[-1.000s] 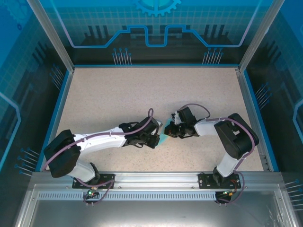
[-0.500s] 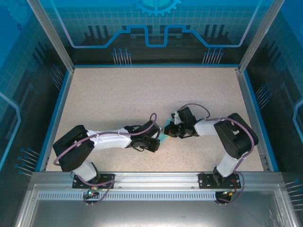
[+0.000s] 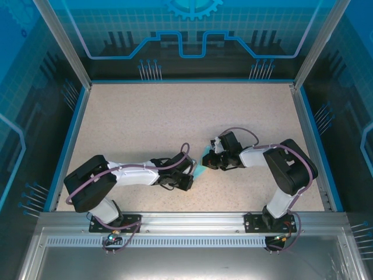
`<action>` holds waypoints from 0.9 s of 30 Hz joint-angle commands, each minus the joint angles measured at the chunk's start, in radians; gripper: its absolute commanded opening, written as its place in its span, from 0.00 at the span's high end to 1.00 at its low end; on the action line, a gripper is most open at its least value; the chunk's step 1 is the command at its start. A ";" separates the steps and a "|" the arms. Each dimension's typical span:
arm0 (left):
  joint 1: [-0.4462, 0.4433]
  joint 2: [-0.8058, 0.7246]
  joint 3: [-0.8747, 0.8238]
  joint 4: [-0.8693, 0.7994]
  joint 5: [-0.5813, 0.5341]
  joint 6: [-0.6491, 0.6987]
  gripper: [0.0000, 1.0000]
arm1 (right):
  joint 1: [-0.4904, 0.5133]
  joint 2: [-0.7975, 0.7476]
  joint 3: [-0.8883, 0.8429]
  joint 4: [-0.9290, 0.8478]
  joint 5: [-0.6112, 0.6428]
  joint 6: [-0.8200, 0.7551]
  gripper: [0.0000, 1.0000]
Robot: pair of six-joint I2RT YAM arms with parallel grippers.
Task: Fold a paper plane with a square sheet of paper (pick it up from the middle)
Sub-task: Fold the wing for the fifth time at the center of the table.
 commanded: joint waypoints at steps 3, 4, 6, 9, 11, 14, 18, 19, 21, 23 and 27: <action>0.004 -0.014 -0.032 -0.084 0.073 0.001 0.91 | -0.044 0.052 -0.034 -0.162 0.164 -0.064 1.00; 0.006 -0.023 -0.025 -0.092 0.087 0.001 0.91 | -0.044 0.048 -0.029 -0.166 0.159 -0.071 1.00; 0.007 -0.039 0.000 -0.110 0.103 0.004 0.91 | -0.044 0.035 -0.016 -0.180 0.150 -0.082 1.00; 0.015 -0.064 0.048 -0.131 0.107 0.011 0.90 | -0.044 0.015 0.001 -0.197 0.124 -0.093 1.00; 0.022 -0.079 0.086 -0.144 0.107 0.018 0.90 | -0.044 -0.011 0.014 -0.210 0.107 -0.092 0.99; 0.041 -0.097 0.141 -0.148 0.085 0.033 0.88 | -0.044 -0.057 0.038 -0.246 0.092 -0.104 0.98; 0.079 -0.057 0.176 -0.092 0.096 0.023 0.89 | -0.044 -0.101 0.065 -0.292 0.066 -0.119 0.94; 0.079 -0.043 0.187 -0.087 0.100 0.025 0.89 | -0.045 -0.116 0.067 -0.301 0.061 -0.121 0.92; 0.079 -0.016 0.210 -0.079 0.100 0.026 0.88 | -0.051 -0.154 0.070 -0.326 0.055 -0.124 0.89; 0.081 0.002 0.223 -0.078 0.090 0.028 0.86 | -0.060 -0.192 0.071 -0.355 0.054 -0.128 0.84; 0.091 0.026 0.227 -0.057 0.093 0.014 0.81 | -0.086 -0.263 0.058 -0.413 0.044 -0.134 0.76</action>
